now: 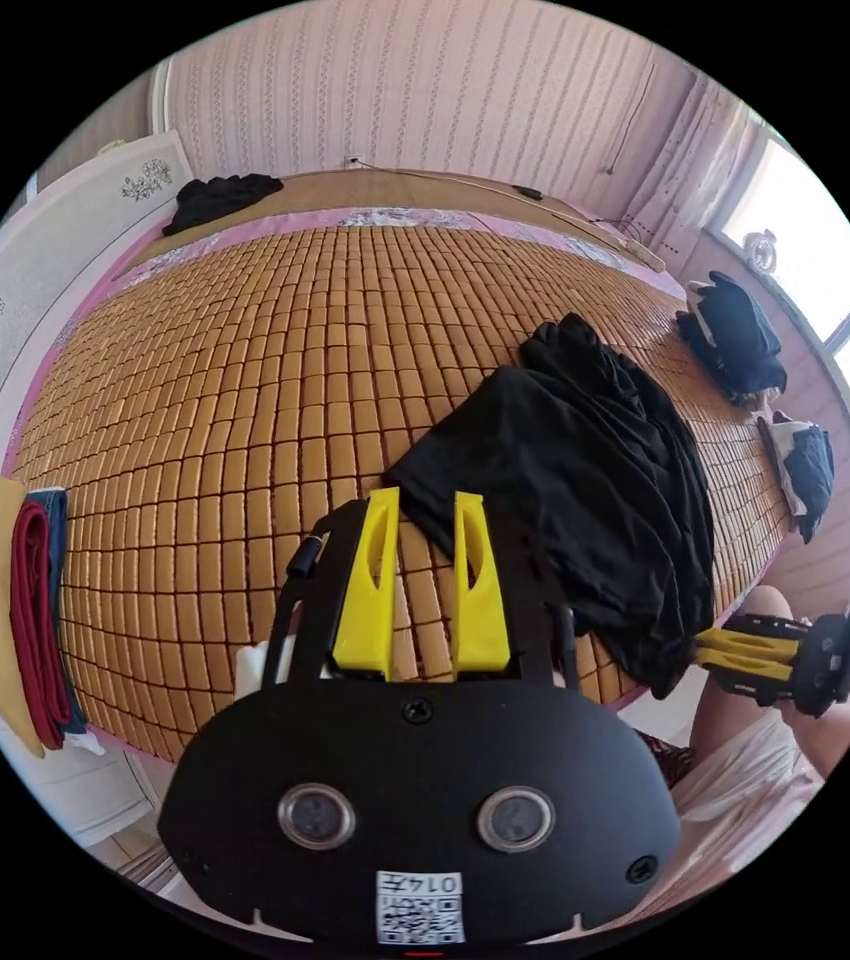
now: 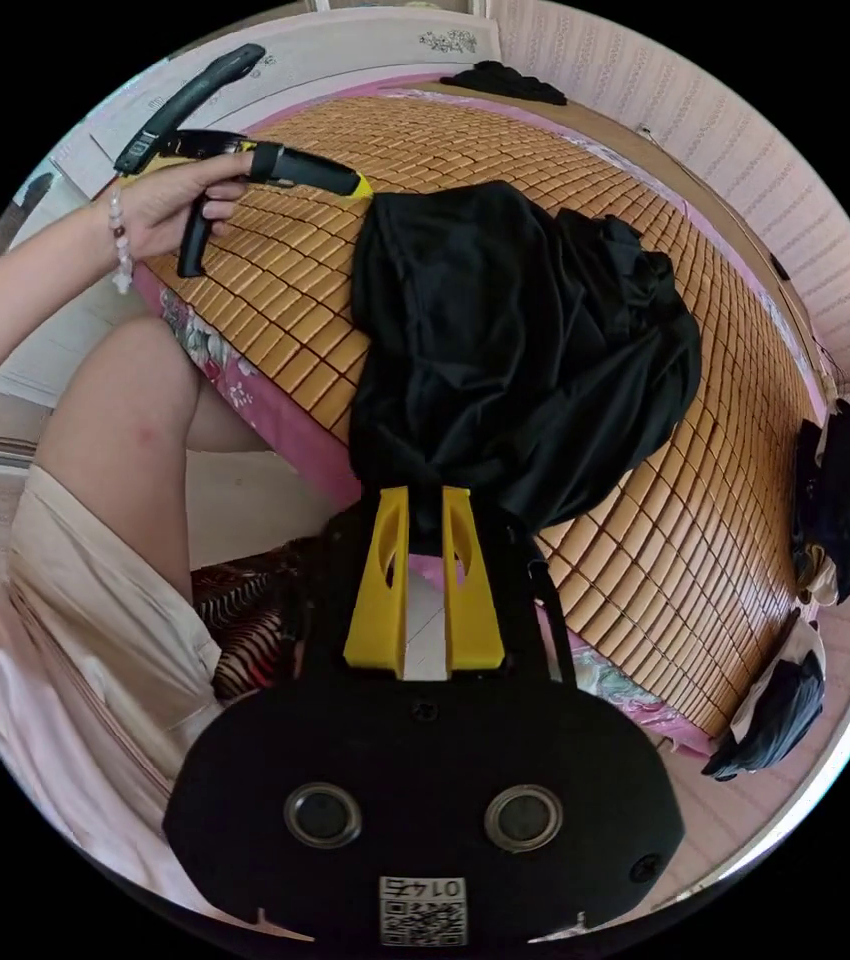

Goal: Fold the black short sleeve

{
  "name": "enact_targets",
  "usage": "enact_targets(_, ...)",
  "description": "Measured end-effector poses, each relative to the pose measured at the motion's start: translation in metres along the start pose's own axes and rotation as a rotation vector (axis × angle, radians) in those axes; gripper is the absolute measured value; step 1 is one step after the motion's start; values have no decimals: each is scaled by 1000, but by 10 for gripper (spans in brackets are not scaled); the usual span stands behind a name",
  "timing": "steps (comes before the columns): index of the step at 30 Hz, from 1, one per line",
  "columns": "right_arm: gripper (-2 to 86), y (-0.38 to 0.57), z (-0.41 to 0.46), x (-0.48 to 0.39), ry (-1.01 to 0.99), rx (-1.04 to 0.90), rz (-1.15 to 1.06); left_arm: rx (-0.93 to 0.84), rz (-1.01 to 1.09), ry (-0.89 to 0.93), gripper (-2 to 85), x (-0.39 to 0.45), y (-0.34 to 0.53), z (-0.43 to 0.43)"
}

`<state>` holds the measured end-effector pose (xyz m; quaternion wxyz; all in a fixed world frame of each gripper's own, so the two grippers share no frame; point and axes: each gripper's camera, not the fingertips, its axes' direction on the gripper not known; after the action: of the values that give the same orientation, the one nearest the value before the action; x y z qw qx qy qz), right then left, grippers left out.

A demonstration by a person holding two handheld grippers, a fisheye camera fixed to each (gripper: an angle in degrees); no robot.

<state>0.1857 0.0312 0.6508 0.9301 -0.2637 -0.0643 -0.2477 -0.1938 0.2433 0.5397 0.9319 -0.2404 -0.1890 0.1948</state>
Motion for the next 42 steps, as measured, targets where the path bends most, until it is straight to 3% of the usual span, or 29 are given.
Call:
enact_targets(5,-7,42,-33,50,-95,24,93,-78,44,-64,82,-3,-11,15)
enact_targets(9,-7,98,-57,92,-51,39,169,-145,54,-31,13,-13,-5,-1)
enact_targets(13,2,132,-55,119,-75,31,222,-90,52,85,5,-21,23,-33)
enact_targets(17,79,155,-48,145,-181,55,343,-66,98,49,3,-26,64,-69)
enact_targets(21,93,157,-28,154,-320,76,451,-46,85,65,2,-33,91,-98)
enact_targets(26,111,159,9,155,-301,26,582,-20,101,61,2,-33,121,-126)
enact_targets(31,26,186,48,155,-448,-41,616,-24,81,80,-1,-39,150,-148)
enact_targets(34,9,222,26,166,-535,117,605,32,114,103,-4,-37,163,-178)
enact_targets(39,3,294,-71,233,-822,689,589,373,83,301,-6,-39,155,-277)
enact_targets(42,3,319,-166,248,-722,969,447,600,190,353,-7,-30,147,-359)
